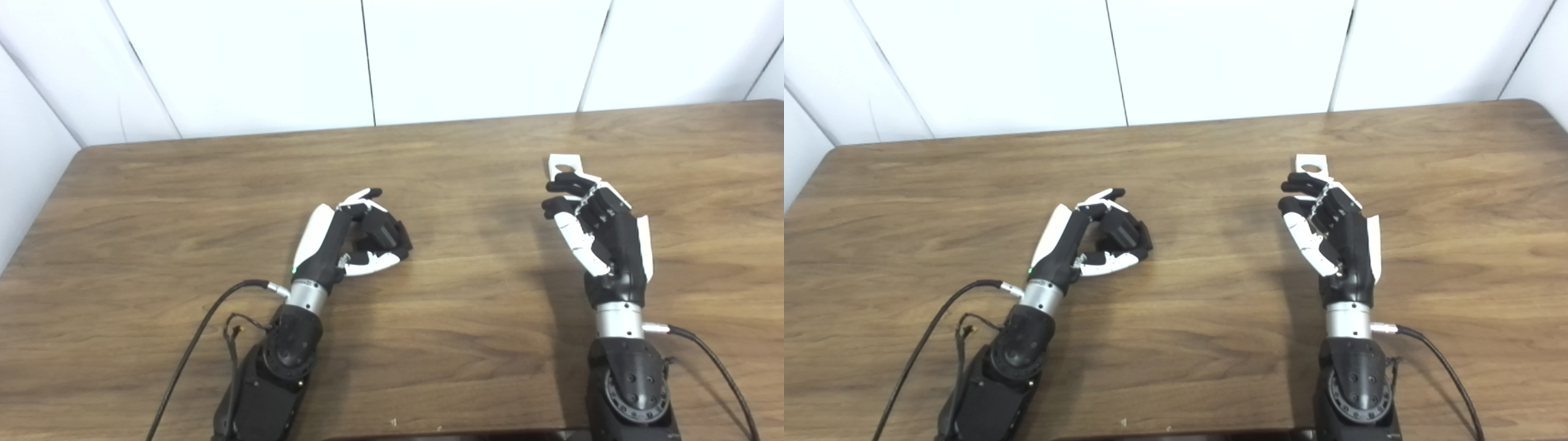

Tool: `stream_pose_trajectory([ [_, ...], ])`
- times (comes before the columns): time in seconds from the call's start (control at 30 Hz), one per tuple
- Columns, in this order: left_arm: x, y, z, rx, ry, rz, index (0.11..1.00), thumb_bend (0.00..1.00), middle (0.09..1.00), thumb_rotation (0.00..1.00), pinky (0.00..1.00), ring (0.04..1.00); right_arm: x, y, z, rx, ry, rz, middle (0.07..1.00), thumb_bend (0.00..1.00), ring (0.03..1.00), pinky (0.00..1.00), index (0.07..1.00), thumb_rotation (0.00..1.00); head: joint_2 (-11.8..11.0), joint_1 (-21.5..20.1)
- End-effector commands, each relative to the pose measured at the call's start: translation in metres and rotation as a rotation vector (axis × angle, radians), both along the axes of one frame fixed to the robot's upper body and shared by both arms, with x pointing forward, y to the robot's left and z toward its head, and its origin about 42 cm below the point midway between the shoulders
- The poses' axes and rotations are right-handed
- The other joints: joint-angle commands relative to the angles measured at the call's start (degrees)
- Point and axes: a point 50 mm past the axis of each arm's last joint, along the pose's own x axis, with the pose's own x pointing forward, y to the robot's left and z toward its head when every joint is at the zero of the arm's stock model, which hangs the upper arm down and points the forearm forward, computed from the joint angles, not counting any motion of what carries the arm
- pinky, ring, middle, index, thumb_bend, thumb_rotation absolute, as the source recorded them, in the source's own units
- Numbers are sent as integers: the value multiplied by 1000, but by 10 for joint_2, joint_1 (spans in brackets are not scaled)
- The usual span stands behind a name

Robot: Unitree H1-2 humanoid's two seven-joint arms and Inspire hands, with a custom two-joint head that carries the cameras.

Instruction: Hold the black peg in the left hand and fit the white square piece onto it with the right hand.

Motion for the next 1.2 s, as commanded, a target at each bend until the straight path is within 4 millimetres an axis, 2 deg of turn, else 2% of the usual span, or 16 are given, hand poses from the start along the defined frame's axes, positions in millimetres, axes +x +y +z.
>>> stream_pose_trajectory([
  [0.0,-6,-13,-18,60,90,-70,493,513,875,71,758,888,-3,6,-4,16,-6,4,624,433,549,511,631,389,0,-1],
  [0.3,-10,-23,-29,100,107,-121,493,515,872,72,754,881,-3,7,-2,11,-9,-3,624,427,548,504,624,388,2,3],
  [0.73,0,-13,-29,202,111,-136,496,521,880,71,749,894,-2,11,-1,20,-12,-7,624,413,553,508,628,384,4,2],
  [1.17,5,-10,-29,216,115,-129,497,521,880,71,740,889,-3,11,0,16,-21,-16,622,403,548,497,628,368,4,1],
])
